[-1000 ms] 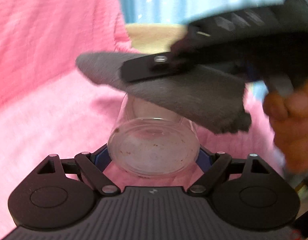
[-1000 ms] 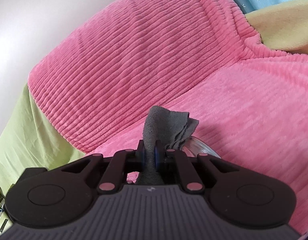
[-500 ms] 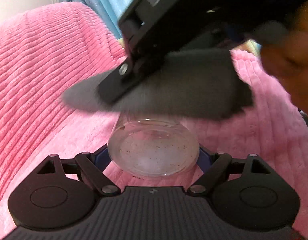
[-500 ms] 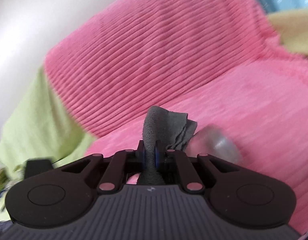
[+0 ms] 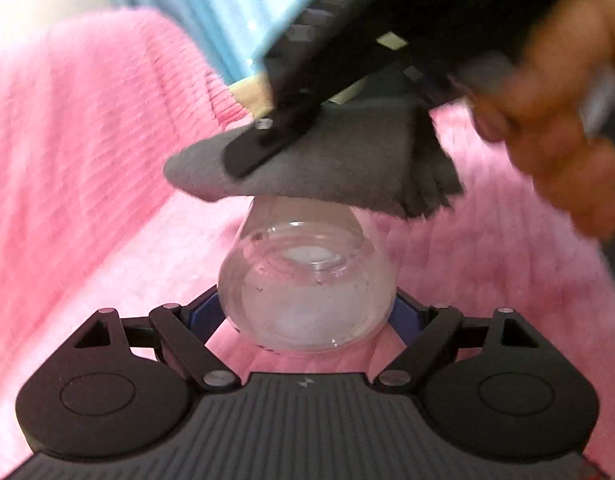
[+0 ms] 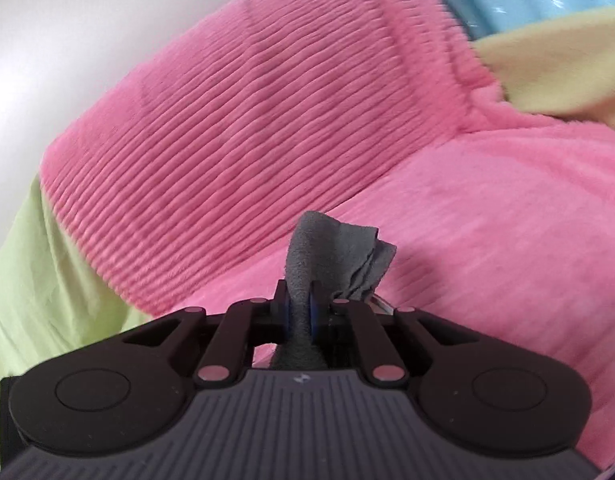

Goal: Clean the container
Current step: 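Hold the jar in the left gripper while the right gripper rubs the cloth over its side, then rotate the jar in the left gripper while the right gripper wipes it with the cloth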

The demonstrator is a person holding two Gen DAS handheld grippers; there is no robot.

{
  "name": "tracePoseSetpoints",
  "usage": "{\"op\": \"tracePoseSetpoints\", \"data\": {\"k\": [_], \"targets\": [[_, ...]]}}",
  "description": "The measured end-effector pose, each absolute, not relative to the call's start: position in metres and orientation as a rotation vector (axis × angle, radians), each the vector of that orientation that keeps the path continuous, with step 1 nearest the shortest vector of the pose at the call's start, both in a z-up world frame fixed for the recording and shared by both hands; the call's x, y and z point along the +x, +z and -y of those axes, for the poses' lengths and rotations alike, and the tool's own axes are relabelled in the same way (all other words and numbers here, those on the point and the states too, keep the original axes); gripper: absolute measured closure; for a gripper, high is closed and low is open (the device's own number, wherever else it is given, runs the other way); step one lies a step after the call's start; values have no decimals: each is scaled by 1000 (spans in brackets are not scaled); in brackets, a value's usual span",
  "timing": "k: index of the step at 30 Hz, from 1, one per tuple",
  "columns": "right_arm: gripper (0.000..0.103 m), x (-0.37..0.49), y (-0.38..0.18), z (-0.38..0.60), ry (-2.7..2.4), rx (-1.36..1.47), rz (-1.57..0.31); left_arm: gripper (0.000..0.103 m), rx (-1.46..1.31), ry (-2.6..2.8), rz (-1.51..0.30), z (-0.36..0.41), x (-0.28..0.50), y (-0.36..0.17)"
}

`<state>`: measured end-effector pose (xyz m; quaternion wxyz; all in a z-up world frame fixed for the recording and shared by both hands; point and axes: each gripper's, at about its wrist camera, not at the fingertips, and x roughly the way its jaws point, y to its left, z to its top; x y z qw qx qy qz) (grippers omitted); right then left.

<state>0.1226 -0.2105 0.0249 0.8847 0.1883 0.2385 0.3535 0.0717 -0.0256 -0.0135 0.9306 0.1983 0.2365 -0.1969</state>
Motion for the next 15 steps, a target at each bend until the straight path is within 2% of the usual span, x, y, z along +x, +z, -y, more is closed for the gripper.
{"op": "tracePoseSetpoints", "data": {"k": [3,6,9,15], "targets": [[97,118,26,207,746,362,-490,17,179,-459,-540,1,85,-10],[97,121,26,207,747,374,-493,18,113,-471,-555,-6,90,-10],[97,120,26,206,746,391,-497,18,146,-461,-547,-1,85,-10],[96,100,31,188,915,306,-555,18,460,-386,-475,27,71,-7]]}}
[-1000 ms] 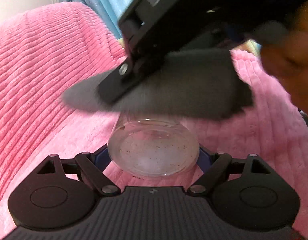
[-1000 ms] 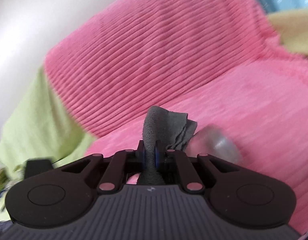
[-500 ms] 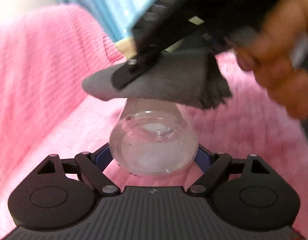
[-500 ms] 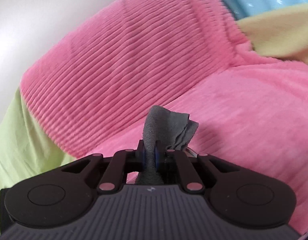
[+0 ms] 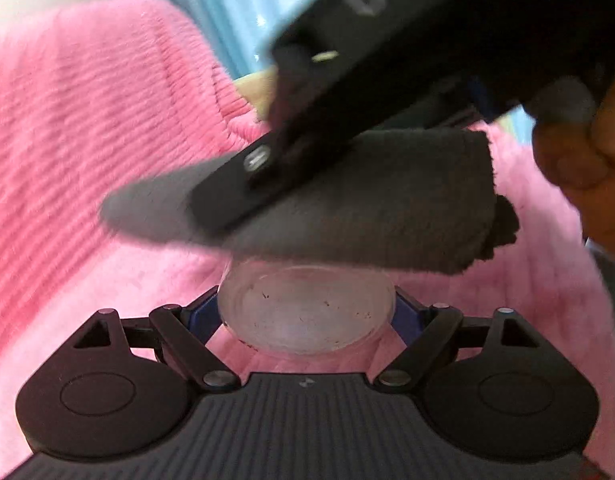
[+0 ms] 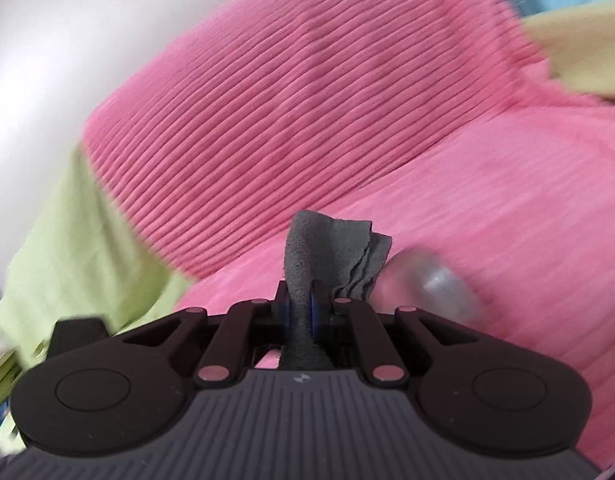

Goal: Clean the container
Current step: 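Rotate the jar in the left gripper while the right gripper wipes it with the cloth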

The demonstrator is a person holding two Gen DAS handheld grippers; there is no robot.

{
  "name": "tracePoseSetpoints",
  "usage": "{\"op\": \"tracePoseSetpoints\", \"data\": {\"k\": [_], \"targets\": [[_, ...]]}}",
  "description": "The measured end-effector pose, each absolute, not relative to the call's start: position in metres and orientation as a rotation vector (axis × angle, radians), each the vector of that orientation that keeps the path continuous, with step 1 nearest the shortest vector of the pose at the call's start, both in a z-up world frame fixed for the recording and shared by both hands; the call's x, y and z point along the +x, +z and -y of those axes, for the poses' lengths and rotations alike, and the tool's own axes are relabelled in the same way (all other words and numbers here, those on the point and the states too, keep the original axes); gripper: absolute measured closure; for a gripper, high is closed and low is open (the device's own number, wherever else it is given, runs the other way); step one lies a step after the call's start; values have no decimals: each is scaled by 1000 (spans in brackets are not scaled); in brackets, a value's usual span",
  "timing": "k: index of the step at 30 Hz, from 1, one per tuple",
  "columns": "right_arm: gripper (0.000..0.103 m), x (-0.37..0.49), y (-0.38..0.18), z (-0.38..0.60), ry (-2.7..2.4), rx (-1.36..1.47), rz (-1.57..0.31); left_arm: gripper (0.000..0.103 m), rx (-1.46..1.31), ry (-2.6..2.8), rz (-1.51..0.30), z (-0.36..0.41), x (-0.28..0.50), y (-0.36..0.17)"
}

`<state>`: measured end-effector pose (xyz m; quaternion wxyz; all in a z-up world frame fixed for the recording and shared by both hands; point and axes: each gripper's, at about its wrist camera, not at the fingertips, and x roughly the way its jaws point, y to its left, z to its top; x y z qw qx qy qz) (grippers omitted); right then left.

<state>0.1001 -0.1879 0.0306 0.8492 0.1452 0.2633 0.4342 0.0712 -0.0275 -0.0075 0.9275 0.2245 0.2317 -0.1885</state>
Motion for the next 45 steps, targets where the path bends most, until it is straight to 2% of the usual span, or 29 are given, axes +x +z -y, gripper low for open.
{"op": "tracePoseSetpoints", "data": {"k": [6,11,15,21,26,28,32,34,43,45], "targets": [[97,110,33,205,738,335,-494,18,587,-371,-424,41,72,-12],[95,97,33,190,887,301,-545,18,561,-371,-438,34,77,-10],[97,100,36,192,801,240,-486,18,561,-374,-435,32,81,-8],[97,110,31,209,704,344,-472,17,143,-488,-535,-14,107,6],[97,118,29,210,717,369,-480,18,69,-492,-552,-25,117,7],[97,120,28,210,722,375,-482,18,102,-476,-544,-14,132,3],[96,117,28,206,827,357,-514,18,423,-368,-479,0,116,-15],[96,113,27,198,900,340,-541,18,447,-367,-473,7,67,-11],[95,113,31,204,767,314,-492,18,545,-355,-438,19,93,-18],[95,105,31,196,838,290,-512,18,526,-358,-446,20,70,-8]]}}
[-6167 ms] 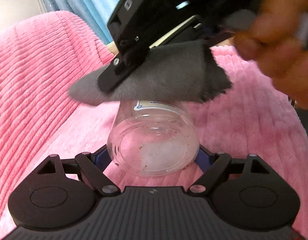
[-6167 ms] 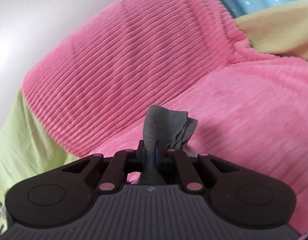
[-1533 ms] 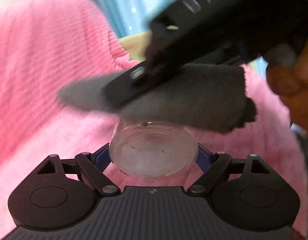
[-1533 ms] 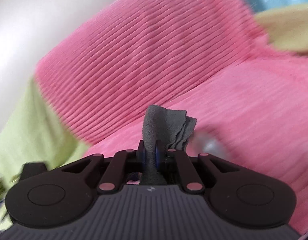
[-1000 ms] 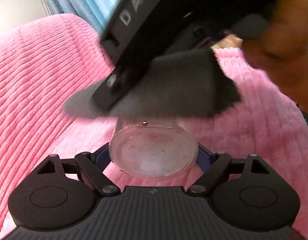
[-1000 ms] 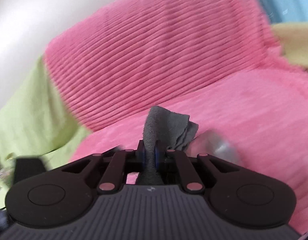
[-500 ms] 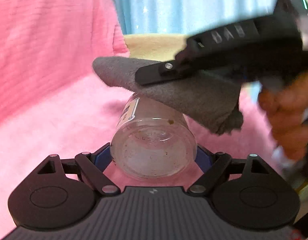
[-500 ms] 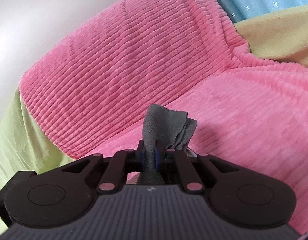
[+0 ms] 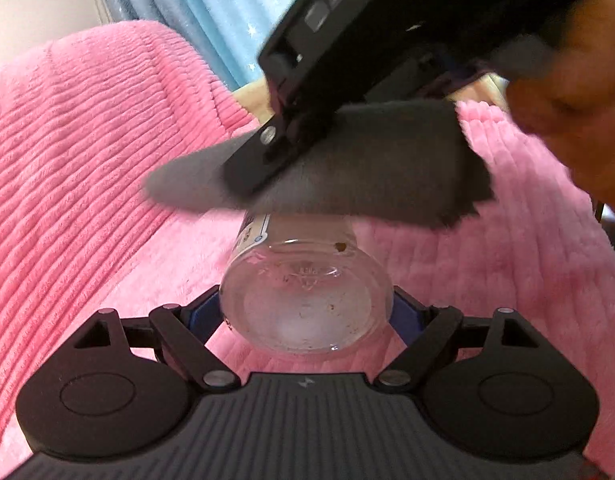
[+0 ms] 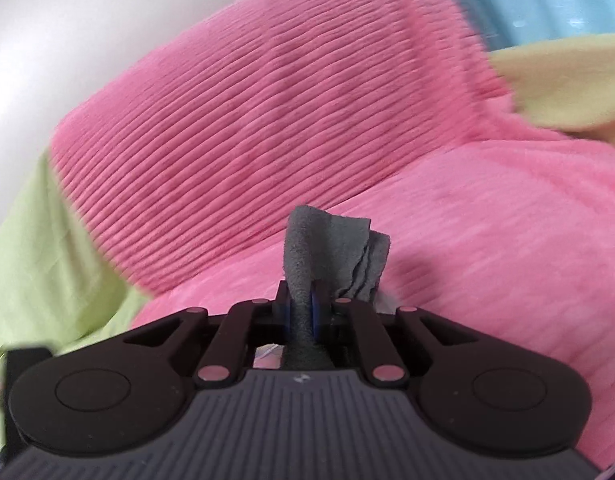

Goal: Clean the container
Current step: 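Rotate the jar in the left gripper while the right gripper wipes it with the cloth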

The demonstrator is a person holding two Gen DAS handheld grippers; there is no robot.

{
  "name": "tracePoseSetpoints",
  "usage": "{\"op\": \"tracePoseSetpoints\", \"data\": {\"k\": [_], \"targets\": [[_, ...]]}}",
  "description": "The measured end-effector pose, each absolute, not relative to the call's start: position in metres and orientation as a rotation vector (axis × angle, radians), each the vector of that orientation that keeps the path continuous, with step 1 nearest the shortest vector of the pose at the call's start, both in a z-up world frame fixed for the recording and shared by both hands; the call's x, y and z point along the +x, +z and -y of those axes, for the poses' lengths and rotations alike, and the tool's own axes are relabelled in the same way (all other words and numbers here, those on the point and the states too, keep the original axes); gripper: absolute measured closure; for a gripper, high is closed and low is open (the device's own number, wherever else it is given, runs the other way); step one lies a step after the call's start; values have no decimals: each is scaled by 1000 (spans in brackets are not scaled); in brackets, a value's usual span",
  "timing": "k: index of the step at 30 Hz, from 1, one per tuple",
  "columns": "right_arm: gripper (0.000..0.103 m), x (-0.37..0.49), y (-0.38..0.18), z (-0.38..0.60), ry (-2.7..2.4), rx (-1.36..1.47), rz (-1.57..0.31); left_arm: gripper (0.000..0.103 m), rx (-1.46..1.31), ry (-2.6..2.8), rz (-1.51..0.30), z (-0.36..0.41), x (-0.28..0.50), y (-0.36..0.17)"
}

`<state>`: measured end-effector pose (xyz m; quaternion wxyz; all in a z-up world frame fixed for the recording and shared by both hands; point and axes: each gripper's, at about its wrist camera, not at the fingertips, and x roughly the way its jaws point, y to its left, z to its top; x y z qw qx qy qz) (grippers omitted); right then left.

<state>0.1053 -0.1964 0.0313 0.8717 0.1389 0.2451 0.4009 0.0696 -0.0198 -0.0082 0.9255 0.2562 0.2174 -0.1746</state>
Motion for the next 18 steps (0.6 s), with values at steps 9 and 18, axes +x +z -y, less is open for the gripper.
{"op": "tracePoseSetpoints", "data": {"k": [9,18], "targets": [[97,116,26,210,705,357,-474,18,483,-369,-454,19,102,-10],[97,114,25,209,717,367,-474,17,39,-446,-552,-26,135,0]]}}
